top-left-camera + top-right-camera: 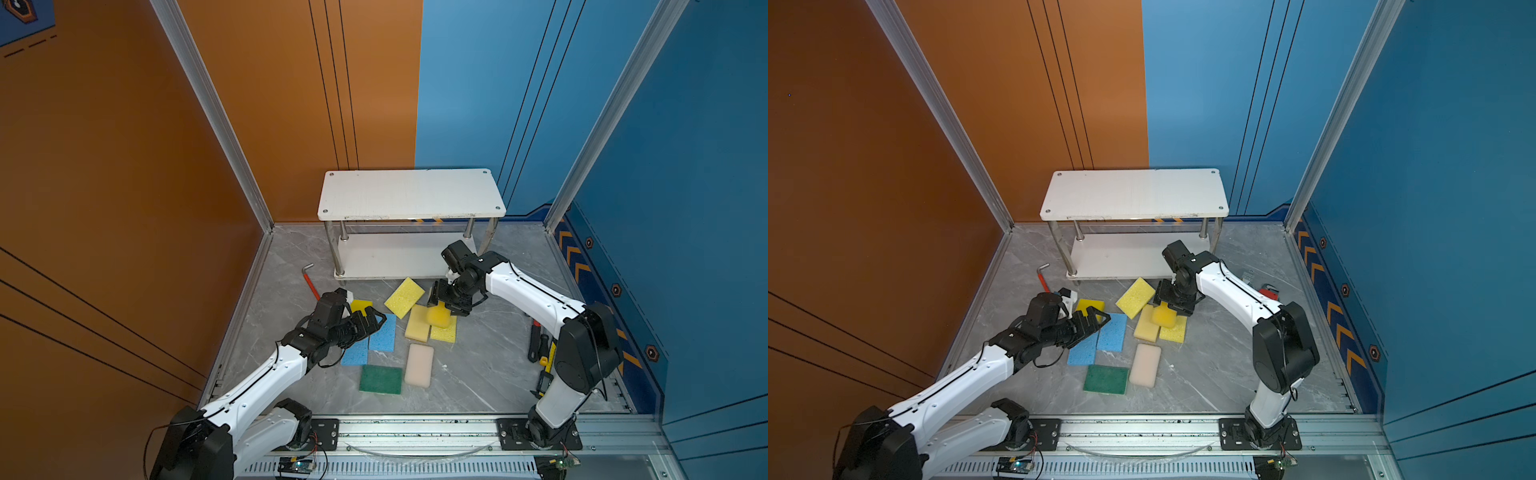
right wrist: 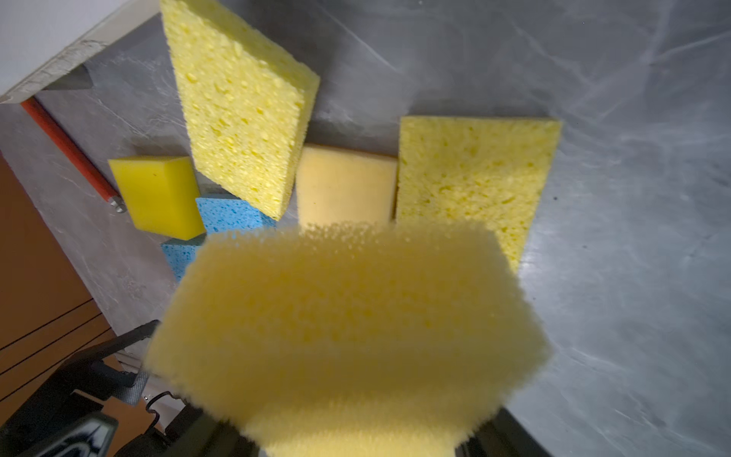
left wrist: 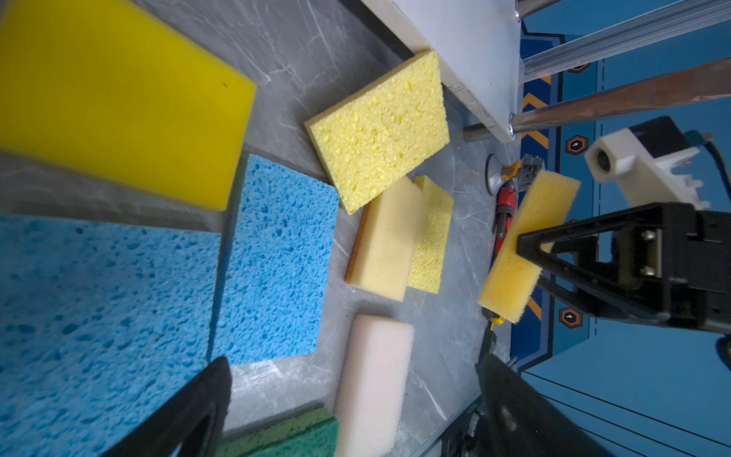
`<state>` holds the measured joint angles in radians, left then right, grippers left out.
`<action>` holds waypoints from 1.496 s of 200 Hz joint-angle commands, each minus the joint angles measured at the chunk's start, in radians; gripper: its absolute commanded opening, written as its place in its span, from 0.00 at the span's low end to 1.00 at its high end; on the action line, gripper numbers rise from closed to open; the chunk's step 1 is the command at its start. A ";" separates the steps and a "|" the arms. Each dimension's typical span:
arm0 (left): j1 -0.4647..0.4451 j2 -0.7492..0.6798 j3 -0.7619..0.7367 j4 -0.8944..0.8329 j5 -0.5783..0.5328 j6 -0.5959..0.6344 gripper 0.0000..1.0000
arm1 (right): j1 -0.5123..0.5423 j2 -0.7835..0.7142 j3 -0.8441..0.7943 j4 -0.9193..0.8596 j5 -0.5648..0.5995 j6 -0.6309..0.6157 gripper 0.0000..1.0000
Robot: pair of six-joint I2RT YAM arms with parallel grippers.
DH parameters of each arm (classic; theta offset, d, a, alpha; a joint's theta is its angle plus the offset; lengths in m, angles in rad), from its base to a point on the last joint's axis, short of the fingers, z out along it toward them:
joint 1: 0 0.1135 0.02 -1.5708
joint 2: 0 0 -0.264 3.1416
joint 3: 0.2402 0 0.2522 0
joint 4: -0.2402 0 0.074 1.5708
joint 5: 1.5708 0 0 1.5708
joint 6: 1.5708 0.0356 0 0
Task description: Place and organize the cleaning sponges onto the shelf
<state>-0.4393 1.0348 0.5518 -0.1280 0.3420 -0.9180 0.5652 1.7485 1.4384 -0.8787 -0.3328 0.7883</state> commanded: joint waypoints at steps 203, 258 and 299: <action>-0.121 0.189 0.128 0.220 0.032 0.037 0.82 | 0.096 0.096 0.131 0.119 -0.207 0.132 0.71; -0.119 0.211 0.126 0.271 0.049 0.022 0.60 | 0.105 0.089 0.122 0.125 -0.209 0.137 0.71; -0.106 0.221 0.109 0.306 0.069 -0.002 0.48 | 0.110 0.092 0.122 0.135 -0.206 0.146 0.71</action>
<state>-0.5529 1.2491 0.6575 0.1322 0.3912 -0.9104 0.6651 1.8408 1.5528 -0.7559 -0.5243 0.9188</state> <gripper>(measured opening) 0.501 0.710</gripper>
